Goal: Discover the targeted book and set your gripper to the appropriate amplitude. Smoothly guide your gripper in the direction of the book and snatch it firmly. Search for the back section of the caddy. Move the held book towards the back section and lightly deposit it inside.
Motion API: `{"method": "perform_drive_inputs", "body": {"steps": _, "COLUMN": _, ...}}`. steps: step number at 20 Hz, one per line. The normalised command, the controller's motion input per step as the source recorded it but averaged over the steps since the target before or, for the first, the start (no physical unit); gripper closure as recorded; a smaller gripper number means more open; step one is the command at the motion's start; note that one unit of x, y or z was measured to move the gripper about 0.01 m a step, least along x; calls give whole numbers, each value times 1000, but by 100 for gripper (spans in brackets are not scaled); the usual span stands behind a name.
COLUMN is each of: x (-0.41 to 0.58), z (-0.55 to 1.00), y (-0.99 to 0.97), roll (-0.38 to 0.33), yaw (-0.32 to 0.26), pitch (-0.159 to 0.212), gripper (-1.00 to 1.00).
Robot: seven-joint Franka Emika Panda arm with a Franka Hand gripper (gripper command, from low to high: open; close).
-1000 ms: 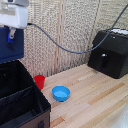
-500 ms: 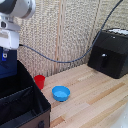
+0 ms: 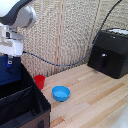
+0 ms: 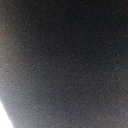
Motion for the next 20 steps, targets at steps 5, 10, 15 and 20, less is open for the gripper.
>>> {"method": "perform_drive_inputs", "body": {"steps": 5, "x": 199, "z": 97, "y": -42, "roll": -15, "yaw": -19, "pitch": 37, "gripper": -100}}
{"method": "perform_drive_inputs", "body": {"steps": 10, "x": 91, "z": 543, "y": -309, "roll": -197, "yaw": -46, "pitch": -19, "gripper": -100}}
{"method": "perform_drive_inputs", "body": {"steps": 15, "x": 99, "z": 154, "y": -483, "roll": -310, "yaw": -7, "pitch": -66, "gripper": -100}}
{"method": "perform_drive_inputs", "body": {"steps": 20, "x": 113, "z": 5, "y": -504, "roll": -372, "yaw": -4, "pitch": -63, "gripper": -100}}
